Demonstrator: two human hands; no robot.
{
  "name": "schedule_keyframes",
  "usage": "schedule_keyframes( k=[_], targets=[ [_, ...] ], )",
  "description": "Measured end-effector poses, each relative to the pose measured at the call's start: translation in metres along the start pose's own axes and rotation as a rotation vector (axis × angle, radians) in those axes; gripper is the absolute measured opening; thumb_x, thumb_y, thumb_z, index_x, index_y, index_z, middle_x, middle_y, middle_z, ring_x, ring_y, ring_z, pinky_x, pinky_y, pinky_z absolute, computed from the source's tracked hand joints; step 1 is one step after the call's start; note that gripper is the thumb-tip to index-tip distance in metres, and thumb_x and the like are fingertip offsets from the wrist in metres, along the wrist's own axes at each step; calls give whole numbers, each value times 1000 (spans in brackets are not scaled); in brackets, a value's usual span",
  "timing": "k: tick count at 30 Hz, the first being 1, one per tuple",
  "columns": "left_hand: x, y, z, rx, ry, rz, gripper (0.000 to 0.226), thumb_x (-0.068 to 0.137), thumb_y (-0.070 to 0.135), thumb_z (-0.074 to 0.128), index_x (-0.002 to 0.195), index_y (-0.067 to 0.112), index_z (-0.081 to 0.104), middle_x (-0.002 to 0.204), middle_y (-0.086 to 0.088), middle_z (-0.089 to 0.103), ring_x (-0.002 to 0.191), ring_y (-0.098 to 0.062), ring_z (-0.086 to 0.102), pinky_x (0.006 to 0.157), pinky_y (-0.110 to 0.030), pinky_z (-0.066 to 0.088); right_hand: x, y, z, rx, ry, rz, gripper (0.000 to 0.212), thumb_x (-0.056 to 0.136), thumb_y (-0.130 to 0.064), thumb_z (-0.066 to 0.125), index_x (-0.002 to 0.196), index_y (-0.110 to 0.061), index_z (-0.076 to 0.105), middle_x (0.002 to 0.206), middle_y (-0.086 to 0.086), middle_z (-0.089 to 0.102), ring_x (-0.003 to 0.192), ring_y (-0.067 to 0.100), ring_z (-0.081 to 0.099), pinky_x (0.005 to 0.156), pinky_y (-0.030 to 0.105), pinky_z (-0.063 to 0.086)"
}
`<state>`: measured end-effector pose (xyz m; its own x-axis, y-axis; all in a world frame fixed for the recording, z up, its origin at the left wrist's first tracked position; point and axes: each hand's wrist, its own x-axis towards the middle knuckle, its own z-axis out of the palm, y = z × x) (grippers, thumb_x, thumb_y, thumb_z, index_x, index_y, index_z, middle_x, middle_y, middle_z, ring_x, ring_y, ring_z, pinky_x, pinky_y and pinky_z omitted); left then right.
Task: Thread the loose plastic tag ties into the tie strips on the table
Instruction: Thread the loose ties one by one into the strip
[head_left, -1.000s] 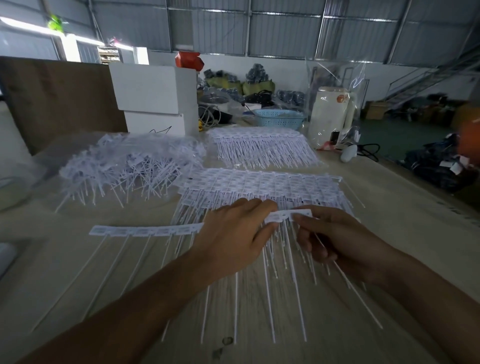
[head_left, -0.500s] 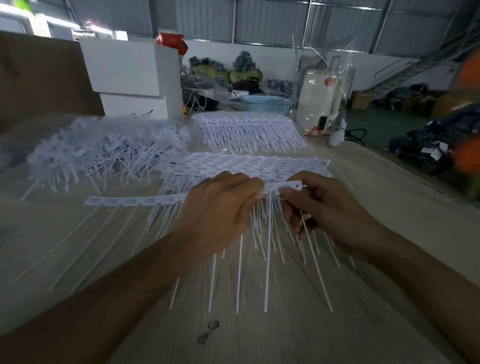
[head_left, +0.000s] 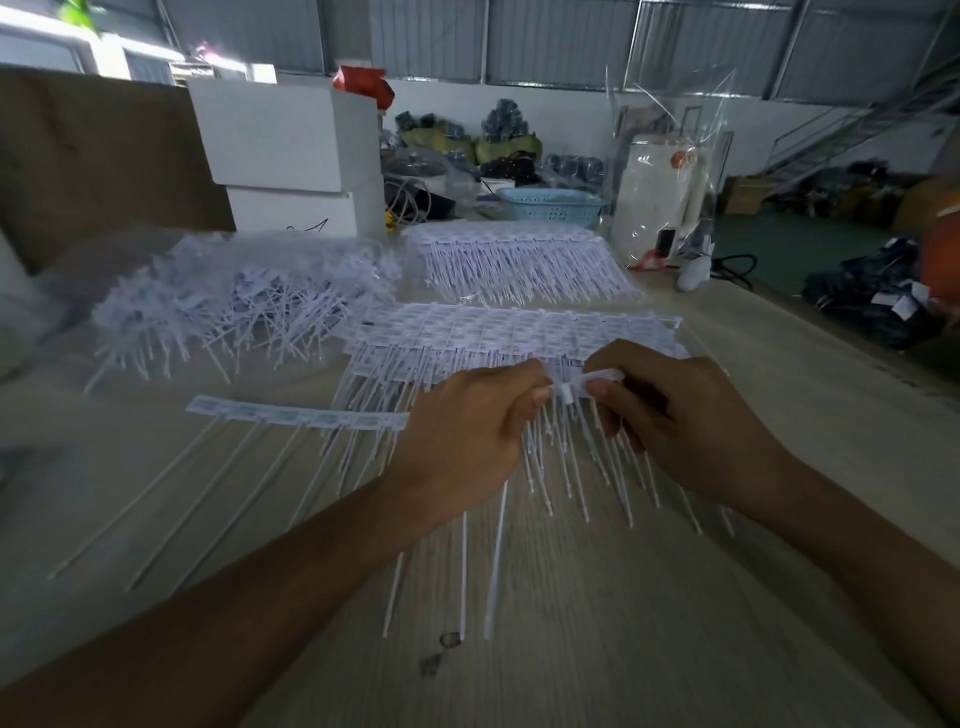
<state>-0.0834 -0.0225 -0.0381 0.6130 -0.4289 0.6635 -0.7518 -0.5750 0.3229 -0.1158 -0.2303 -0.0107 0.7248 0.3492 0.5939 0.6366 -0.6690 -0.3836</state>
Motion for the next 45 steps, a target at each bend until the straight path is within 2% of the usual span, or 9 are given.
schedule_keyframes(
  k=[4,9,16,23,26,28,31,36,45],
  targets=[
    [2,-1,-1,50,35,50,21,99,29,51,103,16,67,88,0,67,82,-24,61,69,-43,50,0,2,0,38,34,45,9,102,-15,53,102,-19,62,62,-7,64,50,11,60,53,16,43],
    [2,2,2,-4,70,15,14,92,27,66,104,19,65,91,4,67,83,-19,60,69,-41,50,0,3,0,22,37,103,27,99,-16,58,123,-28,54,62,-6,68,44,12,56,49,14,41],
    [5,2,1,-130,50,-30,11,93,27,66,101,20,65,87,10,65,77,-13,60,67,-39,49,2,3,2,-38,80,132,7,98,-17,61,105,-15,61,58,-6,66,46,2,58,51,10,37],
    [7,5,-1,-149,56,-18,11,92,21,69,102,16,67,83,9,65,67,-9,56,61,-21,40,3,3,2,-114,128,88,3,98,-17,60,100,-16,59,60,-8,67,47,2,59,50,11,38],
    [2,9,0,-147,36,31,14,93,24,67,104,15,68,86,5,68,69,-12,59,65,-29,45,7,19,-13,-237,253,194,9,102,-21,51,95,-19,55,64,-5,66,47,1,59,47,12,41],
    [-1,12,1,-145,39,53,18,92,27,66,106,16,69,90,3,71,74,-15,63,68,-34,47,5,31,-31,-116,299,333,7,103,-20,51,98,-22,54,64,-2,68,46,2,59,46,10,41],
    [1,12,-1,-184,92,38,19,90,24,70,107,14,71,95,2,72,82,-13,65,75,-33,47,1,29,-35,219,136,404,16,103,-14,52,108,-29,56,71,7,70,40,15,51,41,23,42],
    [3,10,-3,-152,78,47,19,88,16,75,107,13,73,94,2,68,84,-9,61,76,-23,45,5,-2,-3,335,-121,311,25,105,-10,46,99,-12,70,71,3,65,46,12,53,43,21,39],
    [3,10,-6,-139,52,37,22,90,19,73,111,14,71,94,8,62,81,-3,57,73,-16,42,2,-14,4,470,-135,345,18,98,-28,58,94,-15,70,69,7,59,52,12,53,46,27,40]
  ],
)
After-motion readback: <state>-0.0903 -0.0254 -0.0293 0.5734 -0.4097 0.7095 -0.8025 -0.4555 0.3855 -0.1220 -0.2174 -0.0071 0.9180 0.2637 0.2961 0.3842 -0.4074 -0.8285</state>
